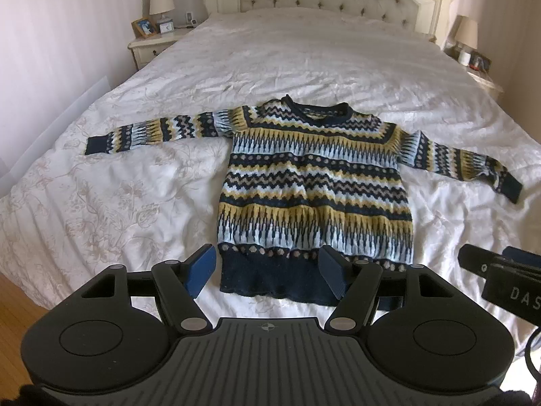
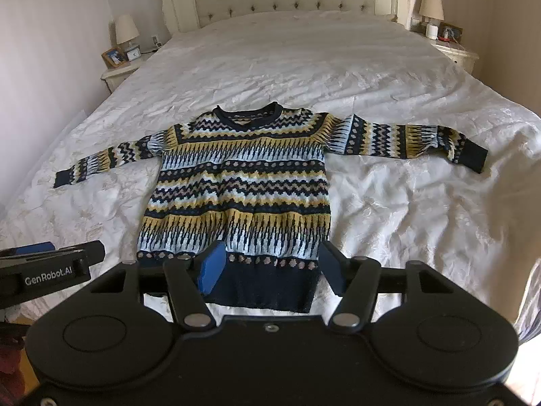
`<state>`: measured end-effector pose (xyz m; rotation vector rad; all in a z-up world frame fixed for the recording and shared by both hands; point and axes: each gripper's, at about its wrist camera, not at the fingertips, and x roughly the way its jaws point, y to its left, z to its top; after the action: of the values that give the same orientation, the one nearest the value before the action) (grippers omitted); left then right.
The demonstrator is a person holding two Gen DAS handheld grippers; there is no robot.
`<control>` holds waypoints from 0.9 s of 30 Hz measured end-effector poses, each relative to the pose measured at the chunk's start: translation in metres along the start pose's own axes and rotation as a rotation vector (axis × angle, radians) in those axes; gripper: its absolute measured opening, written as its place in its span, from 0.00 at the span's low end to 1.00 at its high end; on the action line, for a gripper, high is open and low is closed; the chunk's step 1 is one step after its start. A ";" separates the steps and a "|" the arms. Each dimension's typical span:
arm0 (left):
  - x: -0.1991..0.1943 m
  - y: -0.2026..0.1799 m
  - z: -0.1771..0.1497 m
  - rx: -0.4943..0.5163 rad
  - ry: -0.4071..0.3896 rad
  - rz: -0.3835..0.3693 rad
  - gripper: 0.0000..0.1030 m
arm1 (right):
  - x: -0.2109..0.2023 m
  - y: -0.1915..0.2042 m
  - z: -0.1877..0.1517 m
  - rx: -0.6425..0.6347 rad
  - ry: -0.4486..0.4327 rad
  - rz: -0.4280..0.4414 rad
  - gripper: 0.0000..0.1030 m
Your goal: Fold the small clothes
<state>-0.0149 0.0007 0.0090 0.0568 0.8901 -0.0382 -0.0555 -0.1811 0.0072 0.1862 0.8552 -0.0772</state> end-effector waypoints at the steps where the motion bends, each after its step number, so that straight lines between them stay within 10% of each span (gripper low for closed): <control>1: -0.003 0.000 0.000 0.001 0.002 -0.001 0.64 | 0.000 0.000 0.001 -0.002 -0.002 -0.008 0.59; 27: 0.019 0.005 -0.002 0.004 0.096 -0.039 0.52 | 0.015 0.015 0.009 -0.006 0.018 -0.099 0.60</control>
<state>-0.0038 0.0058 -0.0068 0.0455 0.9867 -0.0746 -0.0369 -0.1677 0.0030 0.1393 0.8824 -0.1660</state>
